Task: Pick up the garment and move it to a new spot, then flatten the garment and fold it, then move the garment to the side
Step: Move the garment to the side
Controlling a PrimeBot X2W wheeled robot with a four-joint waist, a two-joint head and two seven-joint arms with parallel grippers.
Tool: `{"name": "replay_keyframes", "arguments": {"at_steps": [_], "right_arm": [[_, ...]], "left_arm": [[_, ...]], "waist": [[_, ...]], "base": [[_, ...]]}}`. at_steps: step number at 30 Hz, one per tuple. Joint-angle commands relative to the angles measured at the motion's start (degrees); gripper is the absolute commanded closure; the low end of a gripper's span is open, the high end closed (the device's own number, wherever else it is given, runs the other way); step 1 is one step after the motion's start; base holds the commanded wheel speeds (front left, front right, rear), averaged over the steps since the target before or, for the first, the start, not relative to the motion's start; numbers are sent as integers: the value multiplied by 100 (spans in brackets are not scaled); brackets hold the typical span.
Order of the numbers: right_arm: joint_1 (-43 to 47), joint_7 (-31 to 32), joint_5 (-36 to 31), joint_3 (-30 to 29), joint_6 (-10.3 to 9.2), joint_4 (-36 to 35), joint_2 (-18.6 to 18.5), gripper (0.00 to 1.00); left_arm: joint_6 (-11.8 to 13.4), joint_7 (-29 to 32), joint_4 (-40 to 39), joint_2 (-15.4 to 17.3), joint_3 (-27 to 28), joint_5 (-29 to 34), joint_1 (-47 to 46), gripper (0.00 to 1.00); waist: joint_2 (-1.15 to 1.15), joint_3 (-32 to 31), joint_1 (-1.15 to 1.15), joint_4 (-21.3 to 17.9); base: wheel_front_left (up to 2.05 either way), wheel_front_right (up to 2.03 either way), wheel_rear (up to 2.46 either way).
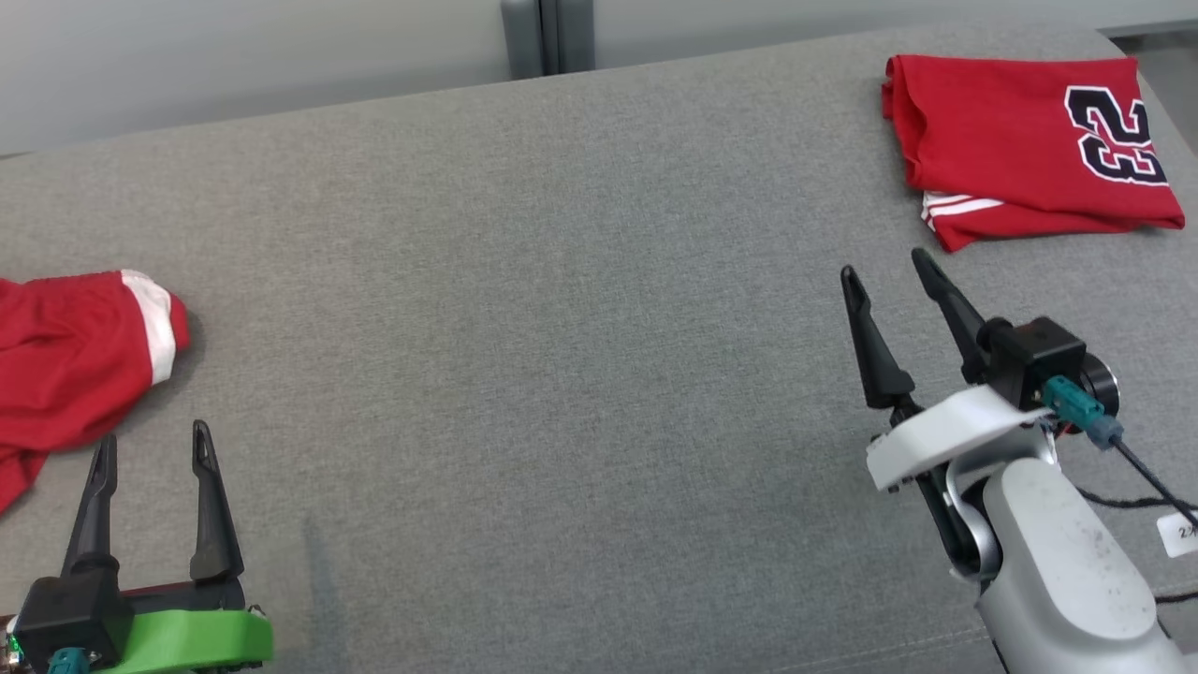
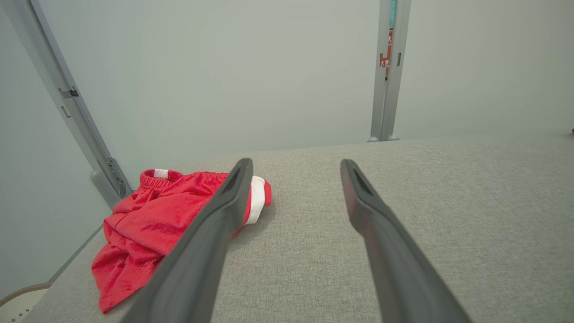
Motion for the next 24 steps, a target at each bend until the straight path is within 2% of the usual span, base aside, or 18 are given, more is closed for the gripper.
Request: {"name": "replay_keyframes", "arguments": {"at_steps": [1,11,24], "right_arm": [[190,-13,-77,-48,-8,-114,32,0],[1181,-13,-372,-404,-8,-576,379,0],[1807,-13,-658,-723,-8,-864,691,0]], "left_arm": [[-18,1,63,-20,8,-2,105,0],[-58,1,320,-69,13,34,179,0],[-78,1,475,-99,-20,60,202,0]], "waist": [[0,-269,0,224],[0,-493,0,283],[0,-678,0,328]], "base": [[0,0,0],[0,0,0],[0,0,0]]}}
